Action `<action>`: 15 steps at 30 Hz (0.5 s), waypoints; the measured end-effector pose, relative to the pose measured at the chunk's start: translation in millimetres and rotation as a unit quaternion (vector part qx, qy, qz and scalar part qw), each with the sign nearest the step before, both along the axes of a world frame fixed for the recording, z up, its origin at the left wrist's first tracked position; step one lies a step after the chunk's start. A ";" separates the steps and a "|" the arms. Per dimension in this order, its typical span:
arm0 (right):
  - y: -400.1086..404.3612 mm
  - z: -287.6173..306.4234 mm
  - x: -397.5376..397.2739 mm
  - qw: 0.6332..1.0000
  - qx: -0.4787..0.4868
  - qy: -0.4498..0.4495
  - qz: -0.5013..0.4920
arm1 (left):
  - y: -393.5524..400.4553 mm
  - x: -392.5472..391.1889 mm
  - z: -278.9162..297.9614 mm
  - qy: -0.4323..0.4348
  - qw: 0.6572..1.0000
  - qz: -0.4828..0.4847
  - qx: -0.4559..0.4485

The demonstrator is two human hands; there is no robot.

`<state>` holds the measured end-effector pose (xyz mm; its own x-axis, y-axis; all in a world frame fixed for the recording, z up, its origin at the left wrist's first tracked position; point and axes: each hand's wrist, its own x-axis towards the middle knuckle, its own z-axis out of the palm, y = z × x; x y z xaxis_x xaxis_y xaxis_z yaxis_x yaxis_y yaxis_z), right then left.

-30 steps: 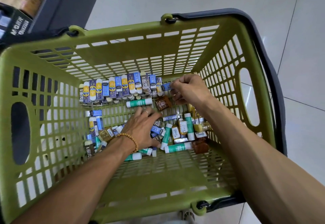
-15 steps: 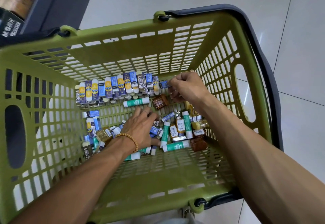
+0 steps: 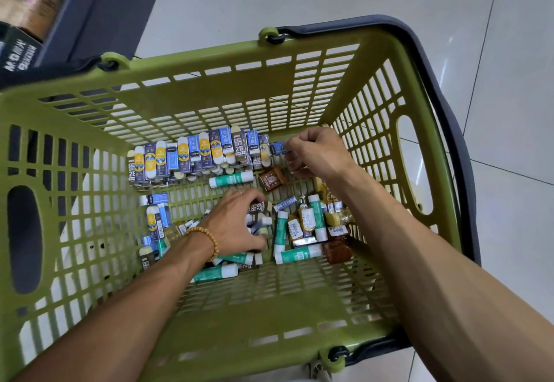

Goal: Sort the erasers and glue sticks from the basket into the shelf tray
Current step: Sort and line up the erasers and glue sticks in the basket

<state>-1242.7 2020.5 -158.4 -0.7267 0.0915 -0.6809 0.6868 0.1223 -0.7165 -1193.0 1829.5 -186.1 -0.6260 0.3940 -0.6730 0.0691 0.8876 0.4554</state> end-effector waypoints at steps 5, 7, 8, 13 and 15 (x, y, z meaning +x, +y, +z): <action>0.6 0.5 1.5 1.000 -0.001 -0.008 -0.001 | 2.7 -2.0 2.5 -0.025 0.998 0.053 0.006; 0.8 1.2 2.0 1.000 0.002 -0.010 0.000 | 3.3 -2.5 1.6 -0.022 0.999 0.050 0.002; 1.2 1.5 2.1 1.000 0.002 -0.011 0.001 | 3.3 -2.9 1.4 -0.023 0.998 0.052 0.000; 1.7 2.1 -2.3 1.000 0.009 -0.014 -0.001 | 2.1 -4.7 7.0 -0.069 0.985 0.149 0.049; 0.8 2.6 -7.4 1.000 0.022 -0.006 0.005 | 1.0 -5.1 8.1 -0.097 0.975 0.184 0.073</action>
<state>-1250.1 2021.3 -155.8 -0.7195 0.1144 -0.6850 0.6938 0.1610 -0.7019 -1198.1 1830.5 -178.0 -0.6094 0.2672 -0.7465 -0.3424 0.7606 0.5517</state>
